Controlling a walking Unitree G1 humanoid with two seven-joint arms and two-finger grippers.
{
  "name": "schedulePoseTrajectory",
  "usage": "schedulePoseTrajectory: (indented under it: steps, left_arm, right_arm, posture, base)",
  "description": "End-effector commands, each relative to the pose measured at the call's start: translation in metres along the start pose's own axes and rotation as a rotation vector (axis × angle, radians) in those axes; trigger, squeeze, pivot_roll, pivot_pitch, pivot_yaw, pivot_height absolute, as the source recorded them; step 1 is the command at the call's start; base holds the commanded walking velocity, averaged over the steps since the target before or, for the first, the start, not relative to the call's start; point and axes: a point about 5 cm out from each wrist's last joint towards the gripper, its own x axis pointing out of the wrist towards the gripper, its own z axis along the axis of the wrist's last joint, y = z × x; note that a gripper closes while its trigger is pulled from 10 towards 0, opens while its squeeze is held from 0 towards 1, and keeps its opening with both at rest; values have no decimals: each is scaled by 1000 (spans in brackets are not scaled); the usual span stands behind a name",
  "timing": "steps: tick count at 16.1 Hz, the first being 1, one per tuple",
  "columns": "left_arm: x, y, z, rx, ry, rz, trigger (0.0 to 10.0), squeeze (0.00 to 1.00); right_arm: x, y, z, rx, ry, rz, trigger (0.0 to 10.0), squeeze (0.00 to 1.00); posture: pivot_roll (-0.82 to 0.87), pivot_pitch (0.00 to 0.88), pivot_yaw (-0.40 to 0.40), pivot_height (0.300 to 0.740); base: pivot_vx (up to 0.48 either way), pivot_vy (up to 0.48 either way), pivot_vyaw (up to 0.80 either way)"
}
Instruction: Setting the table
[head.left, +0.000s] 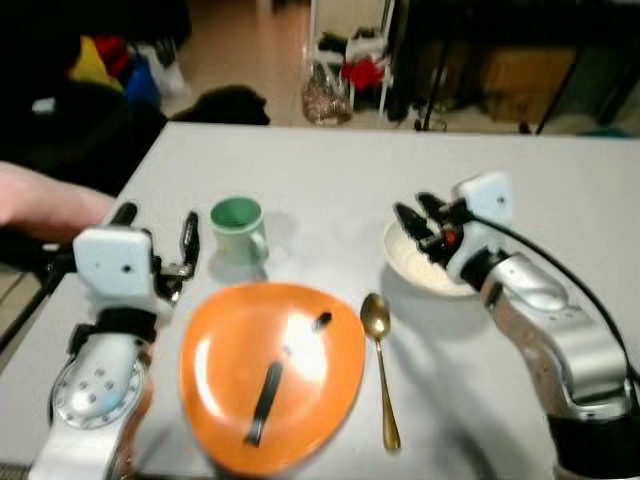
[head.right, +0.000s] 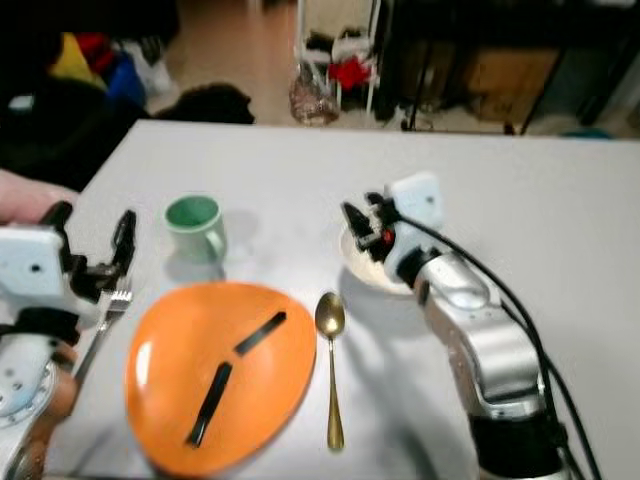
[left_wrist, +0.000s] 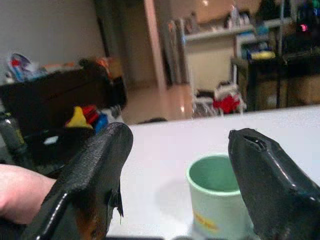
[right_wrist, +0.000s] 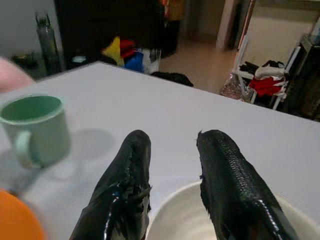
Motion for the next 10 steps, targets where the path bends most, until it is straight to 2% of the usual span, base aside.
schedulePoseTrajectory:
  steps: [1,2,4,5,6,8,10]
  left_arm:
    - [-2,-11,7,-27,-19,-121,10000,0]
    - [-1,-12,7,-75,-13,-169,10000,0]
    - [-2,-13,10,-95,4,-300,10000,0]
    - [-3,-13,10,-92,17,-347,10000,0]
    - [-6,-17,7,-48,69,-500,10000,0]
    - [-6,-19,5,-34,104,-593,10000,0]
    - [-6,-23,5,-23,127,-682,10000,0]
  right_arm:
    - [-4,-10,0,-51,63,3,10000,0]
    - [-2,-13,3,-69,97,21,10000,0]
    - [2,-24,8,-105,166,32,10000,0]
    - [3,-28,8,-114,195,26,10000,0]
    - [7,-38,4,-159,292,46,10000,0]
    - [11,-44,-3,-206,377,86,10000,0]
    - [23,-50,-12,-206,442,108,10000,0]
  posture:
    - [-48,0,29,740]
    - [-47,0,29,740]
    - [-48,0,34,740]
    - [-48,0,34,740]
    - [-59,0,45,740]
    - [-65,0,53,740]
    - [-71,0,61,740]
  base:
    - [0,0,0]
    - [0,0,0]
    - [0,0,0]
    - [0,0,0]
    - [0,0,0]
    - [0,0,0]
    - [0,0,0]
